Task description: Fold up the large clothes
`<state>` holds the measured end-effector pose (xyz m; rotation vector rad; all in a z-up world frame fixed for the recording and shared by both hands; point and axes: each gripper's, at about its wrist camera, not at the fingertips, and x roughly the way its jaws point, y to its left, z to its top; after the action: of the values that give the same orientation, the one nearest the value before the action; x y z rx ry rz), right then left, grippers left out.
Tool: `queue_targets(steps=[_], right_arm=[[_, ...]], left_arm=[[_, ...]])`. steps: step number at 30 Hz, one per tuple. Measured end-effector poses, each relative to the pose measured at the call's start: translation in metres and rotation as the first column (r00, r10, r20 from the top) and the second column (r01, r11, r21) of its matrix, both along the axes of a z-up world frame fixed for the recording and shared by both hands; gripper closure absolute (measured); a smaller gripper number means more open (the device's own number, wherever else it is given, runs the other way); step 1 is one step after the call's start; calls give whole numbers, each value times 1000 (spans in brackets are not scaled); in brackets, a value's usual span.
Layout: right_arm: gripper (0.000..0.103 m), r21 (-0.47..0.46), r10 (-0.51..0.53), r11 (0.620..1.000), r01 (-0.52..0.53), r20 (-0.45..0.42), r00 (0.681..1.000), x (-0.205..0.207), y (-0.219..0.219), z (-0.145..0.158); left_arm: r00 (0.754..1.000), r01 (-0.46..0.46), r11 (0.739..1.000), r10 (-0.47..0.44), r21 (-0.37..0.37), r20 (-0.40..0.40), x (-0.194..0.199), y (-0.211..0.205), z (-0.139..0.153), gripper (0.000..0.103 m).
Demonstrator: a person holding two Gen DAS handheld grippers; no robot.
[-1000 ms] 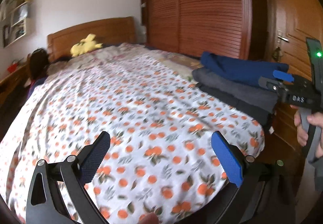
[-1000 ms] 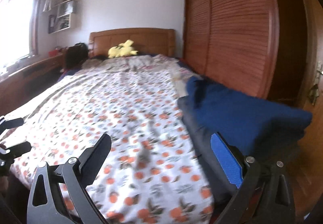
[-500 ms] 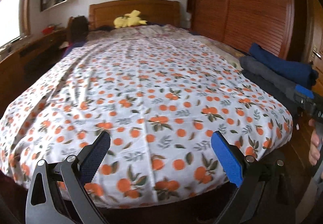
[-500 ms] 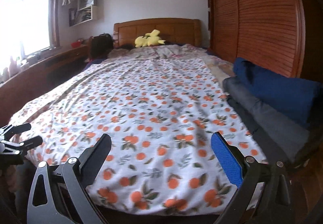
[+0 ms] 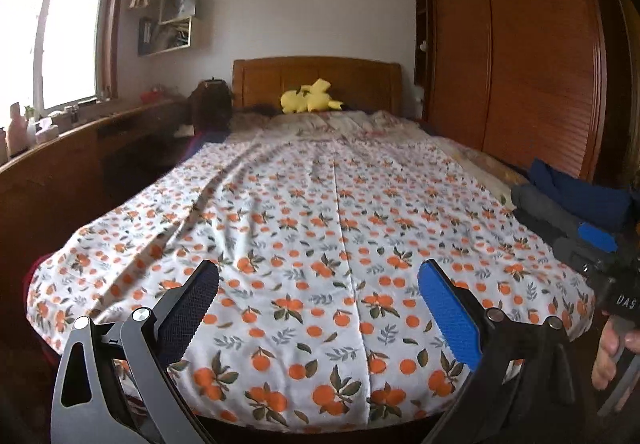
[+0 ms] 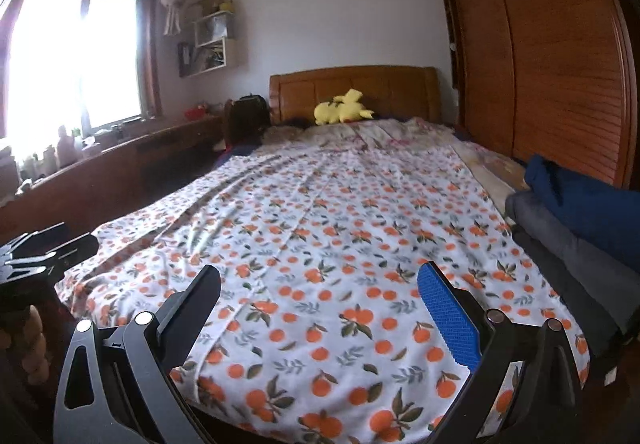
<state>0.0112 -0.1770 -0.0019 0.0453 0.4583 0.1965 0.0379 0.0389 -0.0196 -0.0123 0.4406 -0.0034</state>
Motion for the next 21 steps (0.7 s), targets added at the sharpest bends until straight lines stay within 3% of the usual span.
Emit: queue_targets(steps=[8,21], right_arm=[[8,-6,3,1000,-3,21,1000,-8,7,10],[8,0,-17,1000,17,29,999,-9,2,12]], left_arm=[[999,3,1000,-3,-4,41,-13,4,16,2],[998,32,999,-32,11,46,-17,-2,15,2]])
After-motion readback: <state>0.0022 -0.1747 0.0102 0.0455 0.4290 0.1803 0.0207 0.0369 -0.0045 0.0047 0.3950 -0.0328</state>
